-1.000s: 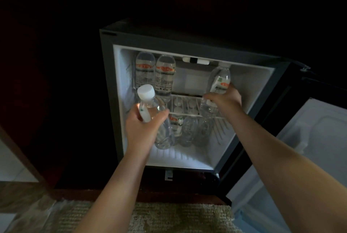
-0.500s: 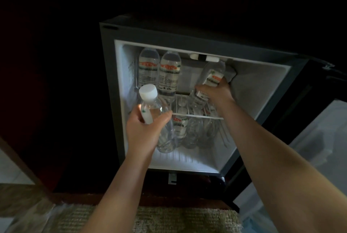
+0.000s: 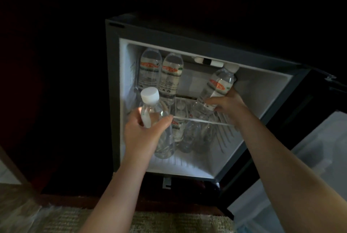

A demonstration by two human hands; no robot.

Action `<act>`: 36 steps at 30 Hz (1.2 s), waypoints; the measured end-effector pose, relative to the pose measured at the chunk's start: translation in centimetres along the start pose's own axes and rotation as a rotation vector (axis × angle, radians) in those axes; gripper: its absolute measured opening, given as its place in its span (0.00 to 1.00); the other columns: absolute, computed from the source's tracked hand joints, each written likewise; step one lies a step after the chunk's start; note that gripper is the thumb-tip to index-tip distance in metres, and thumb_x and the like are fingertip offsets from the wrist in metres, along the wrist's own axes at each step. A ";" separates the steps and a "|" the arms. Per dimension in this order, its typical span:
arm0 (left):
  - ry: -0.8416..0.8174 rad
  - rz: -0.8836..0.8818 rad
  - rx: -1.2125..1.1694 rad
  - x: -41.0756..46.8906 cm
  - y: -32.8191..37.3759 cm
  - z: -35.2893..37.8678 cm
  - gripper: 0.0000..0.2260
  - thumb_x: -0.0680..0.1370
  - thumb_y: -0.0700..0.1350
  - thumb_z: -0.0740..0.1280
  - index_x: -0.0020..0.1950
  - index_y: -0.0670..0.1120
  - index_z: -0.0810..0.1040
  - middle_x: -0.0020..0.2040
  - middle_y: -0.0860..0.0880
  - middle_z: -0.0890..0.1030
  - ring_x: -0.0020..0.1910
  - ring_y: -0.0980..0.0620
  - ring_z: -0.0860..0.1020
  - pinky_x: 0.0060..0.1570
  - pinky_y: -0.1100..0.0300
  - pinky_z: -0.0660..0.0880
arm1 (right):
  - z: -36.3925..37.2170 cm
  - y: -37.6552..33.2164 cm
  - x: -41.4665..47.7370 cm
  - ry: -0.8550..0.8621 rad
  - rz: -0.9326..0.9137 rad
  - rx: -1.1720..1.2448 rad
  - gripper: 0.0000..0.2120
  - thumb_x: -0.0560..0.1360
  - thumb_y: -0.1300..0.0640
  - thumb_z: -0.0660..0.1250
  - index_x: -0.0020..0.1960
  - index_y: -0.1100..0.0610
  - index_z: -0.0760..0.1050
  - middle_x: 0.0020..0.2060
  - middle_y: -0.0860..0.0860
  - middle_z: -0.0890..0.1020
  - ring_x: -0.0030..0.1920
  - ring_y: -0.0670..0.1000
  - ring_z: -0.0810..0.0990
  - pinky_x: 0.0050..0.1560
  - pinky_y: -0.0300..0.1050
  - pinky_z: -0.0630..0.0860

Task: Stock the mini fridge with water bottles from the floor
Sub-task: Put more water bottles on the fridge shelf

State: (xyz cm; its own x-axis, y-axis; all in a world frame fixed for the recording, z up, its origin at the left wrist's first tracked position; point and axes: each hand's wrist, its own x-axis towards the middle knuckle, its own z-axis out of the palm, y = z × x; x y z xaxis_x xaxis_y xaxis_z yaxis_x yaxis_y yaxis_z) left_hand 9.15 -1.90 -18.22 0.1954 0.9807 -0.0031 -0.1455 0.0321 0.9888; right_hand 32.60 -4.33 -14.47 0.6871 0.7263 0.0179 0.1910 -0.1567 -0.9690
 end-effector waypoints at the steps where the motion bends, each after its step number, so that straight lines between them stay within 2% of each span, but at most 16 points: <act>1: -0.003 -0.002 0.006 0.0 0.0 0.1 0.14 0.65 0.45 0.77 0.47 0.51 0.78 0.41 0.53 0.81 0.41 0.57 0.80 0.40 0.62 0.73 | 0.0 0.0 -0.1 0.003 0.005 0.008 0.25 0.64 0.70 0.75 0.58 0.57 0.74 0.46 0.53 0.83 0.47 0.54 0.82 0.51 0.53 0.80; 3: -0.020 0.000 0.008 0.0 0.0 0.5 0.13 0.65 0.45 0.77 0.45 0.53 0.77 0.41 0.53 0.81 0.41 0.57 0.79 0.39 0.62 0.71 | 0.3 0.2 0.1 0.011 0.009 0.008 0.26 0.65 0.68 0.76 0.60 0.58 0.73 0.49 0.56 0.83 0.49 0.56 0.82 0.46 0.49 0.80; 6: -0.037 0.027 -0.020 0.0 -0.8 1.1 0.13 0.64 0.47 0.78 0.43 0.52 0.77 0.41 0.51 0.82 0.42 0.51 0.80 0.40 0.57 0.75 | 1.1 1.2 0.7 0.008 0.021 0.077 0.32 0.63 0.61 0.78 0.64 0.54 0.71 0.51 0.54 0.82 0.52 0.57 0.82 0.54 0.58 0.79; 8: -0.078 0.026 -0.036 0.1 -1.0 1.7 0.16 0.62 0.49 0.77 0.45 0.50 0.78 0.42 0.49 0.83 0.44 0.48 0.81 0.46 0.51 0.78 | 1.5 1.5 1.1 0.019 0.032 0.104 0.25 0.67 0.58 0.76 0.60 0.49 0.71 0.50 0.51 0.82 0.52 0.55 0.82 0.57 0.61 0.78; 10: -0.112 0.026 -0.042 0.1 -0.9 2.3 0.19 0.59 0.53 0.76 0.47 0.49 0.79 0.42 0.49 0.83 0.45 0.47 0.82 0.49 0.45 0.79 | 2.0 1.2 1.6 0.046 0.053 0.141 0.18 0.71 0.58 0.74 0.55 0.47 0.69 0.47 0.49 0.80 0.50 0.53 0.81 0.59 0.60 0.76; 12: -0.115 0.022 -0.051 0.1 -0.8 2.5 0.19 0.58 0.54 0.76 0.45 0.50 0.79 0.41 0.49 0.84 0.44 0.47 0.83 0.49 0.42 0.79 | 2.6 0.4 2.2 0.070 0.070 0.174 0.19 0.72 0.59 0.73 0.57 0.49 0.67 0.43 0.47 0.77 0.43 0.48 0.78 0.59 0.57 0.76; 14: -0.116 0.005 -0.085 0.2 -0.8 2.4 0.16 0.60 0.50 0.77 0.45 0.50 0.79 0.41 0.49 0.83 0.44 0.48 0.82 0.50 0.42 0.79 | 3.3 -0.2 2.6 0.045 0.038 0.109 0.21 0.72 0.58 0.73 0.60 0.53 0.68 0.47 0.49 0.79 0.43 0.47 0.78 0.58 0.57 0.76; 16: -0.131 -0.008 -0.096 0.3 -0.9 2.1 0.16 0.60 0.49 0.76 0.45 0.51 0.79 0.42 0.51 0.83 0.45 0.50 0.82 0.50 0.45 0.79 | 4.1 -0.3 2.8 -0.015 0.026 0.037 0.22 0.72 0.56 0.73 0.63 0.54 0.69 0.54 0.51 0.80 0.50 0.51 0.79 0.60 0.58 0.75; 17: -0.135 -0.009 -0.096 0.3 -0.9 1.9 0.16 0.61 0.49 0.76 0.46 0.52 0.79 0.42 0.52 0.83 0.45 0.51 0.82 0.50 0.47 0.79 | 4.8 -0.4 2.8 -0.033 0.034 0.034 0.20 0.72 0.56 0.72 0.61 0.52 0.70 0.53 0.49 0.80 0.52 0.51 0.79 0.59 0.57 0.75; 20: -0.124 -0.010 -0.108 0.4 -0.7 1.2 0.15 0.61 0.49 0.75 0.46 0.53 0.79 0.41 0.53 0.83 0.44 0.53 0.82 0.47 0.52 0.79 | 7.0 -0.5 2.9 -0.016 -0.043 0.012 0.19 0.70 0.55 0.74 0.57 0.49 0.71 0.48 0.46 0.81 0.48 0.47 0.80 0.55 0.53 0.78; 22: -0.116 -0.007 -0.103 0.4 -0.6 0.9 0.15 0.61 0.49 0.75 0.46 0.53 0.79 0.41 0.53 0.83 0.44 0.53 0.82 0.45 0.54 0.78 | 7.7 -0.4 3.0 0.004 -0.098 0.003 0.23 0.65 0.51 0.76 0.57 0.48 0.71 0.51 0.49 0.82 0.52 0.51 0.82 0.58 0.57 0.78; 25: -0.115 0.002 -0.097 0.3 -0.5 0.6 0.14 0.62 0.48 0.76 0.45 0.53 0.78 0.40 0.54 0.82 0.43 0.55 0.81 0.44 0.56 0.78 | 7.4 -0.1 3.3 -0.039 -0.086 -0.020 0.28 0.59 0.45 0.76 0.57 0.46 0.72 0.53 0.49 0.83 0.53 0.54 0.82 0.55 0.62 0.78; 31: -0.151 0.026 -0.054 0.1 -0.7 0.7 0.15 0.63 0.48 0.77 0.46 0.51 0.78 0.41 0.53 0.82 0.44 0.52 0.81 0.48 0.49 0.80 | 6.5 -0.2 3.1 -0.080 -0.061 -0.048 0.32 0.61 0.47 0.75 0.63 0.49 0.70 0.53 0.50 0.83 0.54 0.56 0.82 0.53 0.66 0.78; 34: -0.147 0.024 -0.051 0.0 -0.6 0.6 0.15 0.63 0.48 0.77 0.46 0.52 0.77 0.41 0.53 0.82 0.45 0.53 0.81 0.47 0.51 0.80 | 6.5 0.0 3.4 -0.062 -0.060 -0.068 0.29 0.66 0.49 0.76 0.64 0.49 0.69 0.55 0.50 0.82 0.54 0.56 0.81 0.52 0.66 0.78; 36: -0.136 0.030 -0.053 0.1 -0.6 0.6 0.15 0.63 0.48 0.77 0.46 0.52 0.77 0.41 0.53 0.82 0.44 0.53 0.81 0.45 0.53 0.79 | 6.6 0.4 3.8 -0.042 -0.081 -0.081 0.28 0.66 0.48 0.76 0.63 0.48 0.69 0.54 0.49 0.82 0.54 0.55 0.81 0.53 0.63 0.79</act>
State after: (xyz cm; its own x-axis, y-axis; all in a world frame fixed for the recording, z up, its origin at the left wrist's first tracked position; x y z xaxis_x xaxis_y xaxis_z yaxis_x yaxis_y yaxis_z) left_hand 9.82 -1.89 -18.69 0.3189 0.9464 0.0505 -0.2036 0.0164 0.9789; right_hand 30.62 2.76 -16.40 0.6377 0.7658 0.0830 0.3018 -0.1492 -0.9416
